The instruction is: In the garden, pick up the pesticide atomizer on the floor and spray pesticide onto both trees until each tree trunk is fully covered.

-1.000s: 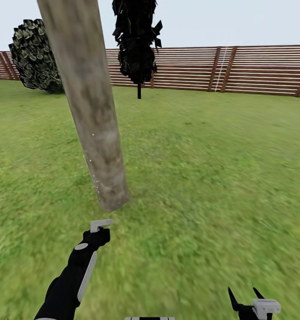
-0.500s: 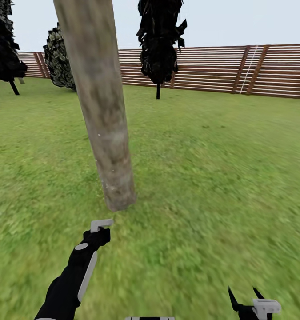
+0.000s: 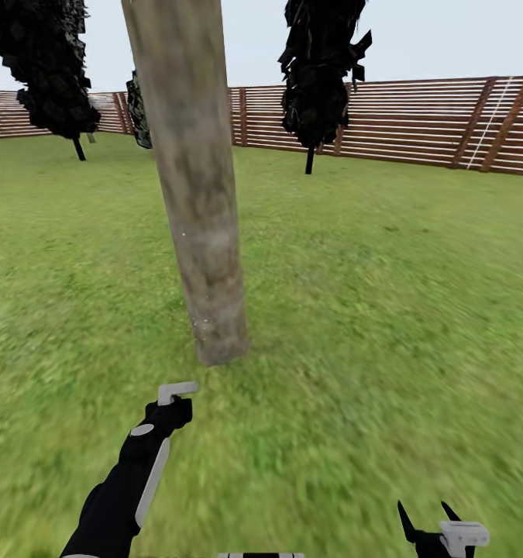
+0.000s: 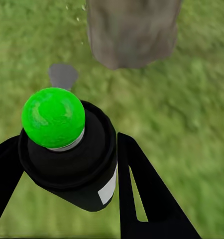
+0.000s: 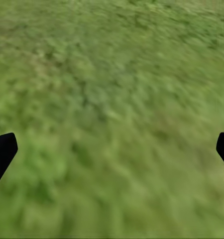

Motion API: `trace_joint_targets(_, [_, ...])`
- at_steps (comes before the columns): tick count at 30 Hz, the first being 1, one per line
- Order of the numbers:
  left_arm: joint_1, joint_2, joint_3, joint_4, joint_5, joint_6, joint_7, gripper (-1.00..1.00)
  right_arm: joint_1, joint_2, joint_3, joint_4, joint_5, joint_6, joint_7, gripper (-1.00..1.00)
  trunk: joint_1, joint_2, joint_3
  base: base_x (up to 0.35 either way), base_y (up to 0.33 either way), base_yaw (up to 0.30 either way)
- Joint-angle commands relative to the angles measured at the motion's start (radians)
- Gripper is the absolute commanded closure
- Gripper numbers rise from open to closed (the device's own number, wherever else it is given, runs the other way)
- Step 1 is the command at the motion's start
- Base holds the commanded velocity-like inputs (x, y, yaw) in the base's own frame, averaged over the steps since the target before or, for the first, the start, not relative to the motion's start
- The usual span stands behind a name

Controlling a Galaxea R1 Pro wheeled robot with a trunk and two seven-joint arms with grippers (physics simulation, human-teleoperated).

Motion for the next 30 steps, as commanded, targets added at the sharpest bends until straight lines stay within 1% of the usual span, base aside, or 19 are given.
trace_joint_targets(1, [0.000, 0.000, 0.000, 0.000, 0.000, 0.000, 0.000, 1.00, 0.000, 0.000, 0.000, 0.000, 0.000, 0.000, 0.000, -1.00, 0.000, 0.000, 0.000, 0.001, -0.274, 0.278])
trace_joint_targets(14, [0.000, 0.000, 0.001, -0.001, 0.000, 0.000, 0.000, 1.00, 0.000, 0.000, 0.000, 0.000, 0.000, 0.000, 0.000, -1.00, 0.000, 0.000, 0.000, 0.000, -0.274, 0.278])
trace_joint_targets(25, [0.000, 0.000, 0.001, -0.001, -0.001, 0.000, 0.000, 1.00, 0.000, 0.000, 0.000, 0.000, 0.000, 0.000, 0.000, -1.00, 0.000, 0.000, 0.000, 0.044, -0.274, 0.278])
trace_joint_targets(30, [0.000, 0.000, 0.000, -0.001, -0.001, 0.000, 0.000, 1.00, 0.000, 0.000, 0.000, 0.005, 0.000, 0.000, 0.000, -1.00, 0.000, 0.000, 0.000, 0.001, -0.274, 0.082])
